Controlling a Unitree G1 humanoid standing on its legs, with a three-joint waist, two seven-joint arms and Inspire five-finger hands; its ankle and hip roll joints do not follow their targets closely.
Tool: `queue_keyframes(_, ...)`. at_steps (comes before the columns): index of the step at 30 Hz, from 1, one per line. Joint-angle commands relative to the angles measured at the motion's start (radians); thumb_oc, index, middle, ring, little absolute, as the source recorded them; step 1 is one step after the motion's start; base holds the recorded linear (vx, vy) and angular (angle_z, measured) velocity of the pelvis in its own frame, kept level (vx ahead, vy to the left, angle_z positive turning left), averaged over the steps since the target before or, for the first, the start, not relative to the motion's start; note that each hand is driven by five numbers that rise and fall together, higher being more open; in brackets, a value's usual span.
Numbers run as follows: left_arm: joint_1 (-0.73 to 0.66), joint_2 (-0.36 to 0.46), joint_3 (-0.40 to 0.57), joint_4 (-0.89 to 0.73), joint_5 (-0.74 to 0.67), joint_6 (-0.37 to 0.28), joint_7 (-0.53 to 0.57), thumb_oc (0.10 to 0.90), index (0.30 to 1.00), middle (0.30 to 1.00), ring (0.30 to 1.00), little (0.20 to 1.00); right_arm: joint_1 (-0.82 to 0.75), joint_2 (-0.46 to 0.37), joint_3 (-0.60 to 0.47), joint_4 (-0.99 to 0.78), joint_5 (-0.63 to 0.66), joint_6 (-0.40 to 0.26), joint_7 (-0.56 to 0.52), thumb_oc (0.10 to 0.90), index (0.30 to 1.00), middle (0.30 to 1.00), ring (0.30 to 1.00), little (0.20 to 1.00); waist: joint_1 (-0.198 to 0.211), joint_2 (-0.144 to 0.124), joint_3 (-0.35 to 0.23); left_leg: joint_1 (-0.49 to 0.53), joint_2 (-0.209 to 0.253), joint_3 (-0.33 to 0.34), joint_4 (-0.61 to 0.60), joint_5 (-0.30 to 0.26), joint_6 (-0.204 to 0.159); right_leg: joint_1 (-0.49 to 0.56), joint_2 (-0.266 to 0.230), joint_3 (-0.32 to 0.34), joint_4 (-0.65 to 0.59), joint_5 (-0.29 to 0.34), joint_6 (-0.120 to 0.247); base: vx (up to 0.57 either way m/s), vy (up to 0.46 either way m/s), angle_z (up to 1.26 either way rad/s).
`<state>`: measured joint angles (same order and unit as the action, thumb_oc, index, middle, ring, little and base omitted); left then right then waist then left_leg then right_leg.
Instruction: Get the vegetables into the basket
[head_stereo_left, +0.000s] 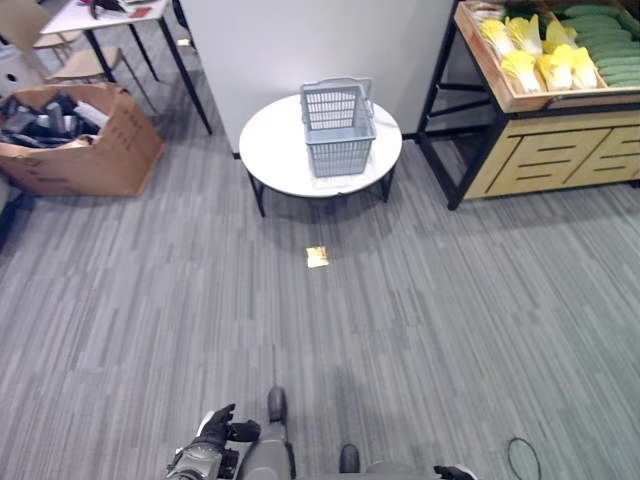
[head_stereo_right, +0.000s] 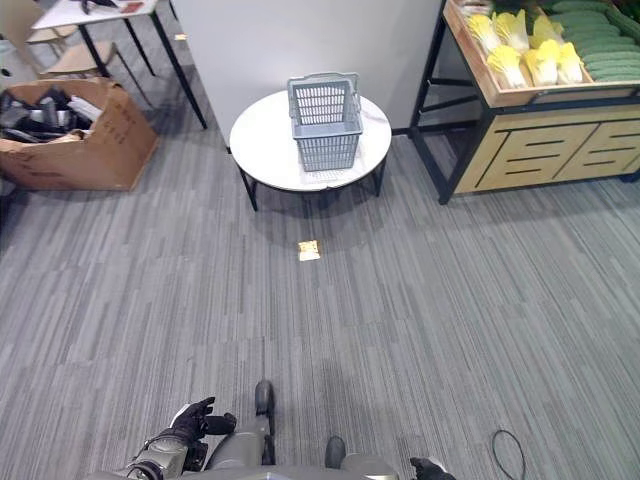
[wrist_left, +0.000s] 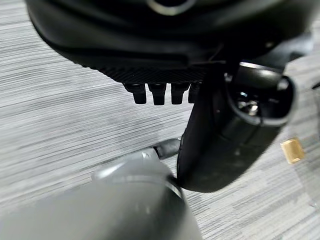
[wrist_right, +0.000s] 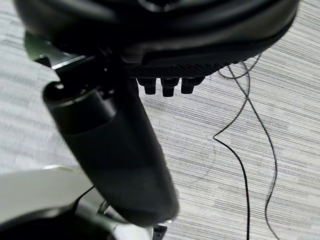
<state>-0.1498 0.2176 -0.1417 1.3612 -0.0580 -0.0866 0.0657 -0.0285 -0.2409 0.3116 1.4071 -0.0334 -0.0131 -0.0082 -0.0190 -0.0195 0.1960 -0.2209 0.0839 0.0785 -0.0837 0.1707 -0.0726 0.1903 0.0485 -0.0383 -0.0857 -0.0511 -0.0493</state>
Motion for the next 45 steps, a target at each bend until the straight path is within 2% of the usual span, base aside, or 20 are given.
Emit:
queue_keyframes(1, 0.115, -0.011, -0.044, 0.073, 0.042, 0.036, -0.015, 0.9, 1.0, 1.0, 1.0, 1.0, 0.024, 0.013, -0.041, -0.023, -0.011, -0.012, -0.003, 0.9, 1.0, 1.0, 1.0, 1.0, 0.013, -0.008, -0.021, 0.044, 0.012, 0.069, 0.037, 0.054, 0.028, -0.045, -0.081, 0.047, 0.182, -0.009, 0.053, 0.43, 0.248, -0.76)
queue_keyframes(3, 0.116, -0.013, -0.046, 0.074, 0.044, 0.037, -0.018, 0.9, 1.0, 1.0, 1.0, 1.0, 0.031, 0.015, -0.045, -0.015, -0.011, -0.01, -0.003, 0.9, 1.0, 1.0, 1.0, 1.0, 0.014, -0.014, -0.028, 0.05, 0.002, 0.069, 0.041, 0.048, 0.042, -0.039, -0.092, 0.053, 0.201, -0.004, 0.062, 0.26, 0.214, -0.37)
queue_keyframes(5, 0.117, -0.01, -0.059, 0.07, 0.059, 0.037, -0.028, 0.9, 1.0, 1.0, 1.0, 1.0, 0.039, 0.026, -0.043, -0.015, -0.015, -0.009, 0.005, 0.9, 1.0, 1.0, 1.0, 1.0, 0.006, -0.037, -0.046, 0.076, -0.032, 0.091, 0.043, 0.017, 0.075, -0.048, -0.129, 0.076, 0.262, 0.065, 0.095, 0.38, 0.337, -0.16)
queue_keyframes(7, 0.116, -0.006, -0.061, 0.067, 0.063, 0.038, -0.028, 0.9, 1.0, 1.0, 1.0, 1.0, 0.038, 0.027, -0.04, -0.015, -0.016, -0.007, 0.007, 0.9, 1.0, 1.0, 1.0, 1.0, 0.005, -0.043, -0.047, 0.085, -0.038, 0.097, 0.048, 0.003, 0.084, -0.058, -0.139, 0.083, 0.285, 0.083, 0.104, 0.19, 0.186, 0.04)
queue_keyframes(10, 0.098, 0.009, -0.075, 0.048, 0.065, 0.042, -0.03, 0.9, 1.0, 1.0, 1.0, 1.0, 0.02, 0.04, -0.022, -0.033, -0.02, -0.003, 0.017, 0.9, 1.0, 1.0, 1.0, 1.0, 0.005, -0.063, -0.035, 0.113, -0.07, 0.122, 0.057, -0.052, 0.129, -0.158, -0.17, 0.091, 0.463, 0.225, 0.14, 0.19, 0.26, -0.02)
queue_keyframes(13, 0.089, 0.013, -0.076, 0.047, 0.06, 0.045, -0.029, 0.9, 1.0, 1.0, 1.0, 1.0, 0.01, 0.045, -0.012, -0.043, -0.021, -0.003, 0.018, 0.9, 1.0, 1.0, 1.0, 1.0, 0.004, -0.058, -0.022, 0.138, -0.079, 0.117, 0.05, -0.069, 0.143, -0.191, -0.166, 0.073, 0.555, 0.27, 0.145, 0.11, 0.153, -0.08)
queue_keyframes(17, 0.084, 0.014, -0.075, 0.047, 0.047, 0.047, -0.034, 0.9, 1.0, 1.0, 1.0, 1.0, 0.005, 0.041, -0.014, -0.063, -0.011, -0.008, 0.017, 0.9, 1.0, 1.0, 1.0, 1.0, -0.009, -0.042, -0.001, 0.2, -0.082, 0.106, 0.048, -0.108, 0.149, -0.295, -0.168, -0.001, 0.585, 0.241, 0.119, 0.23, 0.137, 0.11)
queue_keyframes(18, 0.086, 0.012, -0.08, 0.051, 0.058, 0.045, -0.038, 0.9, 1.0, 1.0, 1.0, 1.0, 0.001, 0.04, -0.013, -0.063, -0.008, -0.009, 0.019, 0.9, 1.0, 1.0, 1.0, 1.0, -0.022, -0.041, 0.009, 0.236, -0.087, 0.09, 0.051, -0.134, 0.145, -0.325, -0.167, -0.042, 0.509, 0.183, 0.106, 0.33, 0.028, 0.0)
queue_keyframes(20, 0.084, 0.013, -0.08, 0.054, 0.06, 0.046, -0.04, 0.9, 1.0, 1.0, 1.0, 1.0, -0.003, 0.041, -0.012, -0.061, -0.006, -0.009, 0.02, 0.9, 1.0, 1.0, 1.0, 1.0, -0.025, -0.041, 0.013, 0.249, -0.087, 0.083, 0.054, -0.147, 0.141, -0.343, -0.167, -0.058, 0.464, 0.175, 0.105, 0.26, -0.039, -0.02)
queue_keyframes(23, 0.076, 0.006, -0.081, 0.057, 0.069, 0.04, -0.035, 0.9, 1.0, 1.0, 1.0, 1.0, -0.015, 0.04, -0.013, -0.062, 0.004, -0.009, 0.016, 0.9, 1.0, 1.0, 1.0, 1.0, -0.052, -0.061, 0.025, 0.302, -0.104, 0.046, 0.075, -0.206, 0.117, -0.406, -0.19, -0.049, 0.204, 0.244, 0.135, 0.31, -0.116, 0.22)
queue_keyframes(26, 0.075, 0.005, -0.08, 0.057, 0.071, 0.04, -0.036, 0.9, 1.0, 1.0, 1.0, 1.0, -0.016, 0.039, -0.015, -0.064, 0.005, -0.009, 0.016, 0.9, 1.0, 1.0, 1.0, 1.0, -0.058, -0.058, 0.03, 0.318, -0.1, 0.037, 0.081, -0.218, 0.113, -0.404, -0.196, -0.053, 0.178, 0.26, 0.141, 0.17, -0.064, 0.42)
queue_keyframes(27, 0.076, 0.004, -0.079, 0.06, 0.076, 0.036, -0.038, 0.9, 1.0, 1.0, 1.0, 1.0, -0.014, 0.038, -0.02, -0.062, 0.003, -0.008, 0.018, 0.9, 1.0, 1.0, 1.0, 1.0, -0.069, -0.06, 0.025, 0.347, -0.097, 0.017, 0.1, -0.248, 0.099, -0.415, -0.198, -0.04, 0.105, 0.285, 0.152, 0.34, -0.135, 0.33)
queue_keyframes(31, 0.094, -0.002, -0.068, 0.069, 0.075, 0.037, -0.047, 0.9, 1.0, 1.0, 1.0, 1.0, 0.0, 0.028, -0.021, -0.06, -0.01, -0.007, 0.024, 0.9, 1.0, 1.0, 1.0, 1.0, -0.07, -0.055, -0.004, 0.404, -0.083, -0.018, 0.129, -0.279, 0.08, -0.397, -0.188, -0.051, 0.12, 0.291, 0.146, 0.38, -0.199, 0.14)
queue_keyframes(33, 0.1, -0.005, -0.062, 0.076, 0.073, 0.041, -0.05, 0.9, 1.0, 1.0, 1.0, 1.0, -0.005, 0.008, -0.027, -0.057, -0.004, -0.011, 0.024, 0.9, 1.0, 1.0, 1.0, 1.0, -0.075, -0.042, -0.022, 0.415, -0.049, -0.036, 0.196, -0.248, 0.047, -0.366, -0.151, -0.067, 0.136, 0.267, 0.116, 0.41, -0.319, 0.27)
queue_keyframes(34, 0.097, -0.01, -0.062, 0.071, 0.068, 0.042, -0.048, 0.9, 1.0, 1.0, 1.0, 1.0, -0.009, 0.0, -0.027, -0.059, 0.005, -0.013, 0.02, 0.9, 1.0, 1.0, 1.0, 1.0, -0.076, -0.032, -0.024, 0.381, -0.028, -0.043, 0.292, -0.199, 0.023, -0.342, -0.13, -0.076, 0.149, 0.231, 0.088, 0.22, -0.207, 0.32)
queue_keyframes(35, 0.097, -0.01, -0.062, 0.071, 0.068, 0.042, -0.048, 0.9, 1.0, 1.0, 1.0, 1.0, -0.009, 0.0, -0.027, -0.059, 0.005, -0.013, 0.02, 0.9, 1.0, 1.0, 1.0, 1.0, -0.076, -0.032, -0.024, 0.381, -0.028, -0.043, 0.293, -0.199, 0.023, -0.342, -0.13, -0.076, 0.149, 0.231, 0.088, 0.24, -0.281, 0.18)
queue_keyframes(36, 0.086, -0.009, -0.07, 0.063, 0.066, 0.042, -0.041, 0.9, 1.0, 1.0, 1.0, 1.0, -0.016, -0.01, -0.028, -0.059, 0.012, -0.014, 0.014, 0.9, 1.0, 1.0, 1.0, 1.0, -0.074, -0.037, -0.013, 0.322, -0.008, -0.044, 0.423, -0.13, -0.003, -0.319, -0.127, -0.081, 0.154, 0.212, 0.063, 0.17, -0.209, 0.13)
queue_keyframes(38, 0.085, -0.009, -0.067, 0.057, 0.049, 0.043, -0.034, 0.9, 1.0, 1.0, 1.0, 1.0, -0.015, -0.018, -0.03, -0.053, 0.015, -0.015, 0.01, 0.9, 1.0, 1.0, 1.0, 1.0, -0.069, -0.037, -0.007, 0.295, -0.006, -0.056, 0.495, -0.088, -0.009, -0.296, -0.116, -0.084, 0.154, 0.187, 0.042, 0.18, -0.18, 0.12)
queue_keyframes(41, 0.079, -0.011, -0.07, 0.049, 0.038, 0.042, -0.025, 0.9, 1.0, 1.0, 1.0, 1.0, -0.011, -0.026, -0.038, -0.042, 0.017, -0.013, 0.002, 0.9, 1.0, 1.0, 1.0, 1.0, -0.065, -0.041, 0.0, 0.252, 0.005, -0.03, 0.488, -0.073, 0.002, -0.267, -0.119, -0.084, 0.151, 0.166, 0.034, 0.19, -0.093, 0.0)
queue_keyframes(45, 0.069, -0.01, -0.079, 0.037, 0.041, 0.035, -0.012, 0.9, 1.0, 1.0, 1.0, 1.0, -0.007, -0.029, -0.047, -0.025, 0.014, -0.007, -0.005, 0.9, 1.0, 1.0, 1.0, 1.0, -0.05, -0.045, 0.009, 0.158, -0.003, 0.024, 0.329, -0.135, 0.029, -0.223, -0.134, -0.075, 0.131, 0.138, 0.051, 0.18, 0.017, 0.09)
